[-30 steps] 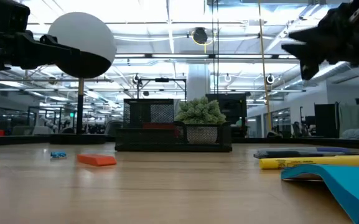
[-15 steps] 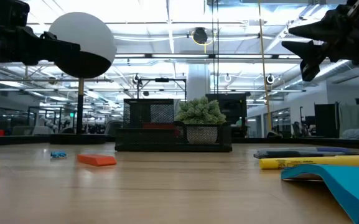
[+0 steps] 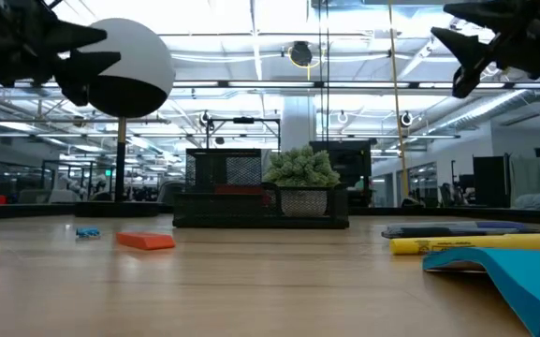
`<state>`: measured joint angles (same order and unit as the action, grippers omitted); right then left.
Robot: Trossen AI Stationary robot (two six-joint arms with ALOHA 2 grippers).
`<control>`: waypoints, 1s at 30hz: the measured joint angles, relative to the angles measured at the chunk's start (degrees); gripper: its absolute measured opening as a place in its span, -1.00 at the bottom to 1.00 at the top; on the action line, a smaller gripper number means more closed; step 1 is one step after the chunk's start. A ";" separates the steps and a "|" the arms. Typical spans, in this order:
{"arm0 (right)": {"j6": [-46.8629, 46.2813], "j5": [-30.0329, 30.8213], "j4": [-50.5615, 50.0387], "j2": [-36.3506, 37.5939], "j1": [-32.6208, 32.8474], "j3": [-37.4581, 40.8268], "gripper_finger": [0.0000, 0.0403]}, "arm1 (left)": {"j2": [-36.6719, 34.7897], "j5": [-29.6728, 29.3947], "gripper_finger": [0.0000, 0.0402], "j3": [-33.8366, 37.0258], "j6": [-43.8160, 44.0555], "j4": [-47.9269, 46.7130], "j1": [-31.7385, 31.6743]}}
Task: Pick and place office supplies into organizer
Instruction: Put the marker pen into the desk organizer
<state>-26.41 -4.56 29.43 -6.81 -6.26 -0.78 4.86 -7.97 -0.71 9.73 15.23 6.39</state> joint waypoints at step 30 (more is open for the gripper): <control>18.50 -4.69 -17.36 -16.94 0.00 -27.08 -0.35 | 12.66 -1.29 -0.05 -25.09 -2.59 -11.35 0.02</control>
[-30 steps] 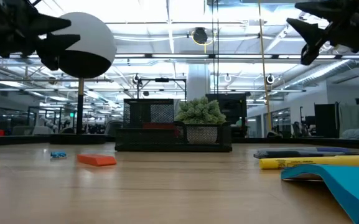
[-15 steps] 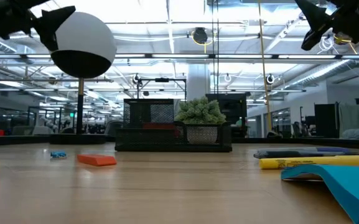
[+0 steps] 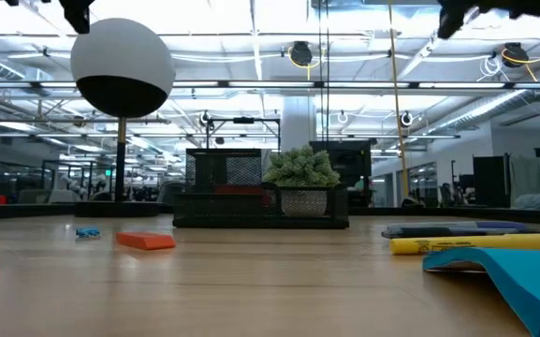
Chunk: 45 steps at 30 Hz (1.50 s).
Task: Pick and place office supplies into organizer
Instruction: Put the marker pen into the desk organizer
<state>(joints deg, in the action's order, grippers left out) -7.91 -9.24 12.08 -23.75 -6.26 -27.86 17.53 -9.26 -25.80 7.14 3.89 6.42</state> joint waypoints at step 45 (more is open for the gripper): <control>6.72 15.40 -70.74 -42.27 9.65 -37.72 -0.35 | 7.97 0.33 -0.05 -5.70 0.63 0.12 0.00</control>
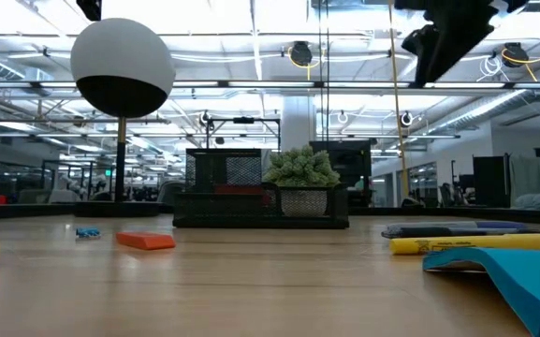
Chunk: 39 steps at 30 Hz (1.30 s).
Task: Pick and place office supplies into organizer
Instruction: Put the marker pen into the desk organizer
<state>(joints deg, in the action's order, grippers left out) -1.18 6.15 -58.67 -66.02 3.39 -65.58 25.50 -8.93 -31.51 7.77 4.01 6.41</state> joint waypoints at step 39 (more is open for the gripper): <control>-11.94 -6.32 9.42 -17.26 8.72 8.48 -0.35 | 0.00 1.44 -0.05 -0.02 0.59 -2.11 0.01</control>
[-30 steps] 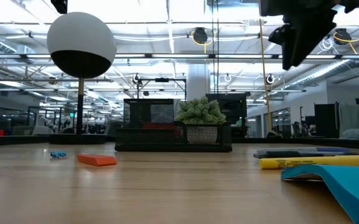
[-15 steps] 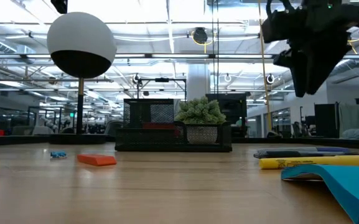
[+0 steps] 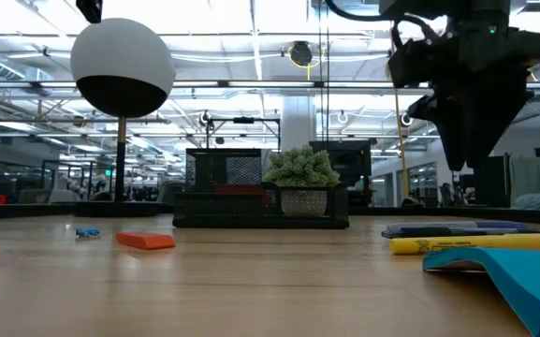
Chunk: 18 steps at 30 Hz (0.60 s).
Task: Pick and place office supplies into organizer
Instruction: Put the marker pen into the desk organizer
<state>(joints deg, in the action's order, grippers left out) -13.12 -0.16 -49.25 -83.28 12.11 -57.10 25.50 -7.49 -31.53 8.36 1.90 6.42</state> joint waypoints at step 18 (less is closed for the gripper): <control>0.06 -1.63 9.24 -3.55 0.25 5.71 -0.35 | 0.00 0.15 -0.05 0.00 0.09 -0.47 0.04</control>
<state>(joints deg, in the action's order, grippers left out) -13.06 -1.79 -40.01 -86.83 12.35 -51.39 25.50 -7.33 -31.53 8.45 1.43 6.46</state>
